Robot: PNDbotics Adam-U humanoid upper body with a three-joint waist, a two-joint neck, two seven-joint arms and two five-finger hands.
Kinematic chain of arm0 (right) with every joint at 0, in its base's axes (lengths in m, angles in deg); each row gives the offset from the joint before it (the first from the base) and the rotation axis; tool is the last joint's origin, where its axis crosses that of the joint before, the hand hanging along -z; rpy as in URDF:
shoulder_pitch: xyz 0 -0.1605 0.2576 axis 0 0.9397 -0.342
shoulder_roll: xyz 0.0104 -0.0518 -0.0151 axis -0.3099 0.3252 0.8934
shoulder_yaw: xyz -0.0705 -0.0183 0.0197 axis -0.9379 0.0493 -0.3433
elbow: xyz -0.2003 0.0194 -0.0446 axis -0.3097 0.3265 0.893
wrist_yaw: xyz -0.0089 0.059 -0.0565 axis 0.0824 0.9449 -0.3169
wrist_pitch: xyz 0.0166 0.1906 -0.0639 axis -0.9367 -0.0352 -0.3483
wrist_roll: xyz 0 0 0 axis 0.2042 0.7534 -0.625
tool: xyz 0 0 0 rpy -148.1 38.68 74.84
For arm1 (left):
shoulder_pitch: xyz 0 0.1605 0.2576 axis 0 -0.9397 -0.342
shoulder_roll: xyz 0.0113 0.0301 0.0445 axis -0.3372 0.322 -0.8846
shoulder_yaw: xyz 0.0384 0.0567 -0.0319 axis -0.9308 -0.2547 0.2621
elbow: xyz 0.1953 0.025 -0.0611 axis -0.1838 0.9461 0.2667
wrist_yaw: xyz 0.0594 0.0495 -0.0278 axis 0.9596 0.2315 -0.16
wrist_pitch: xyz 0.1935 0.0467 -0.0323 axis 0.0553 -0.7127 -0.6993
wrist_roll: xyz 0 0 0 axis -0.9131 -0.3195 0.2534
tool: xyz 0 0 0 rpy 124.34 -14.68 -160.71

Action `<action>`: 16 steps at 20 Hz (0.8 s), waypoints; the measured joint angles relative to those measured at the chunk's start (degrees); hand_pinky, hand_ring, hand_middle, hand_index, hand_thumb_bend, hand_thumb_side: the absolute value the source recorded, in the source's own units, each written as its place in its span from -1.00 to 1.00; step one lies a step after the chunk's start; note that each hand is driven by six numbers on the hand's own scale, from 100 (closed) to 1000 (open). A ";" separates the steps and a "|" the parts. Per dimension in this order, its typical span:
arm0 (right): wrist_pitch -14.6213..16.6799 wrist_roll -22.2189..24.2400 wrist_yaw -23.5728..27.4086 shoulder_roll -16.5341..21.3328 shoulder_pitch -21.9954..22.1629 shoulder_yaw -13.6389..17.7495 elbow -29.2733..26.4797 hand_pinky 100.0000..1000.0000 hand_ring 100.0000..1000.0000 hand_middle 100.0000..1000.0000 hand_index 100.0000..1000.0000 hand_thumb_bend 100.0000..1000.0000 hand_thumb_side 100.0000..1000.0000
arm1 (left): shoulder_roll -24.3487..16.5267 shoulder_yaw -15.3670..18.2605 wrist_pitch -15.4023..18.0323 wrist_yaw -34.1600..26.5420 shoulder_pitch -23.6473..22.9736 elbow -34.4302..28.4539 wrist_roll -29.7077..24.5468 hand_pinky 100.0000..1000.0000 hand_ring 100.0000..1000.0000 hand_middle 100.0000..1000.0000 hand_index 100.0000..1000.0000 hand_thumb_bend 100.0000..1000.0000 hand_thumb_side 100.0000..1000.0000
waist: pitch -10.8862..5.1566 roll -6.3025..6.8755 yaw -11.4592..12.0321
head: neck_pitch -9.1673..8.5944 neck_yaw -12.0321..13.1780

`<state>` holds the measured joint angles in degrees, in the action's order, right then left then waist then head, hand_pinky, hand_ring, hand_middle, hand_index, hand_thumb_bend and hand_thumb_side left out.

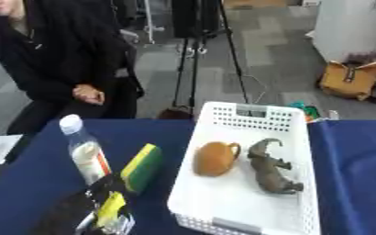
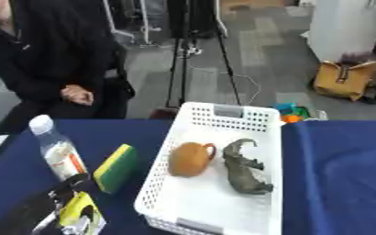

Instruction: Pick up objects on the table and place them in the box.

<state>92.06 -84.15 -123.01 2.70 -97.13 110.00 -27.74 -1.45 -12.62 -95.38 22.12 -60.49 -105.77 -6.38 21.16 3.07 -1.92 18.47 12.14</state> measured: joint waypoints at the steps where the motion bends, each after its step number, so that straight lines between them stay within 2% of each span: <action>1: 0.00 0.00 0.10 0.00 0.00 0.00 0.00 -0.28 -0.36 -0.50 -0.18 -1.00 0.89 | 0.03 0.00 0.04 -0.11 0.00 0.01 0.04 0.28 0.66 1.00 1.00 -1.00 0.78 | 0.00 0.00 0.00 | 0.00 0.00; 3: 0.00 0.01 0.24 0.00 -0.01 0.00 0.00 -0.27 -0.36 -0.50 -0.18 -1.00 0.89 | 0.29 0.00 0.10 -0.20 0.00 0.03 0.09 0.25 0.64 0.99 1.00 -1.00 0.70 | 0.01 0.00 0.00 | 0.00 0.00; 8: 0.01 0.02 0.47 -0.01 -0.02 0.00 0.00 -0.27 -0.36 -0.50 -0.18 -1.00 0.89 | 0.47 0.00 0.15 -1.24 0.00 0.36 0.19 0.24 0.63 0.95 1.00 -1.00 0.72 | 0.01 0.01 0.00 | -0.42 -0.02; 16: 0.02 0.01 0.66 -0.09 -0.05 -0.01 0.00 -0.26 -0.36 -0.50 -0.18 -1.00 0.89 | 0.90 0.00 0.22 -2.99 0.00 1.07 0.90 0.18 0.59 0.88 1.00 -1.00 0.53 | 0.01 -0.02 0.00 | -0.50 -0.06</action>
<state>92.08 -84.14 -122.35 2.61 -97.18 110.00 -27.74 -0.55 -12.62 -95.16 19.12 -60.49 -104.70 -5.48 21.16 3.05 -1.92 17.97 12.08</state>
